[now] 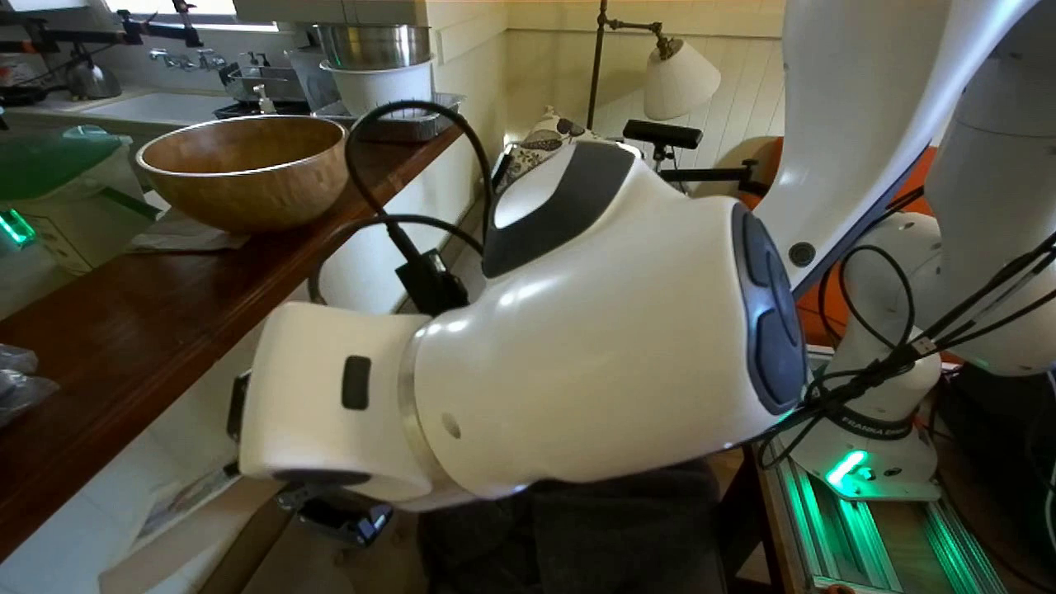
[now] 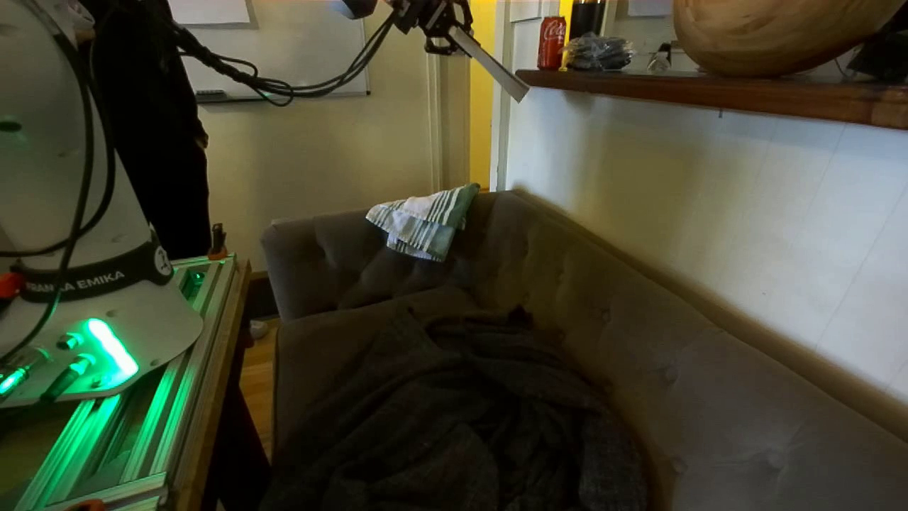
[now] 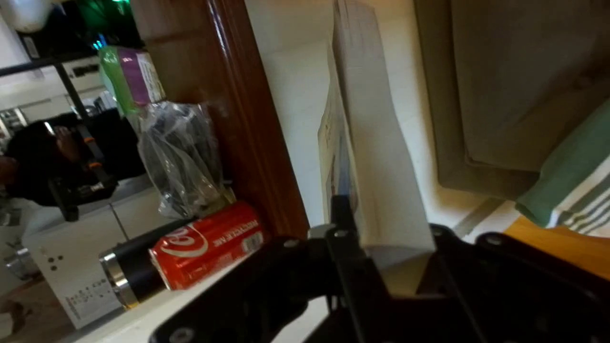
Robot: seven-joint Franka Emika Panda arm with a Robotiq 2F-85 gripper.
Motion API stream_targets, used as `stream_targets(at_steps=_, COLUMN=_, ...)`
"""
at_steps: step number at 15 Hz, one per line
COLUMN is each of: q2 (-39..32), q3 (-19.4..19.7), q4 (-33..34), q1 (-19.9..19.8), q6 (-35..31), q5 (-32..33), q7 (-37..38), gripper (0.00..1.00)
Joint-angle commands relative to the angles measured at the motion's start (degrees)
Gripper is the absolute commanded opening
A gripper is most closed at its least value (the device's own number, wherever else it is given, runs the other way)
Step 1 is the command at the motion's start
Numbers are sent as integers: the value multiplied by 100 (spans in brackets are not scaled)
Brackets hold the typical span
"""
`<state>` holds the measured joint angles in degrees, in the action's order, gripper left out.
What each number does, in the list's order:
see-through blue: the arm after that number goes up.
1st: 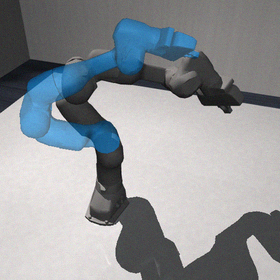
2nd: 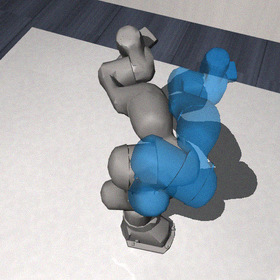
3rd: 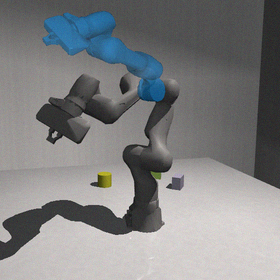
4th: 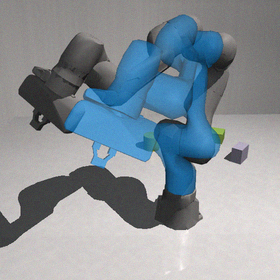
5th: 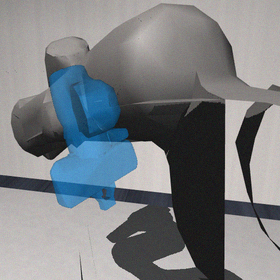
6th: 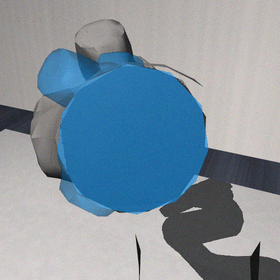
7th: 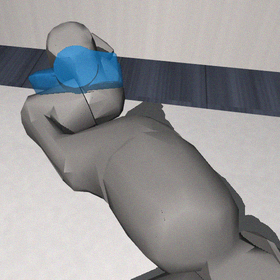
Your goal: Place the book on the arm rest
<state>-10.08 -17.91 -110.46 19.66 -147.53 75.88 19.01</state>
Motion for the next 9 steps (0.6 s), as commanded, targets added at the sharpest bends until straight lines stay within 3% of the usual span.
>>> stream_targets(at_steps=1, q2=-147, q3=36, q4=-90, q1=-42, q6=-780, q5=441, q7=-7, gripper=6)
stream_targets(at_steps=4, q2=-385, q3=83, q4=-129, q1=-4, q6=-892, q5=897, q7=-184, gripper=6)
stream_targets(at_steps=9, q2=-810, q3=200, q4=16, q1=232, q6=496, q5=1798, q7=207, gripper=6)
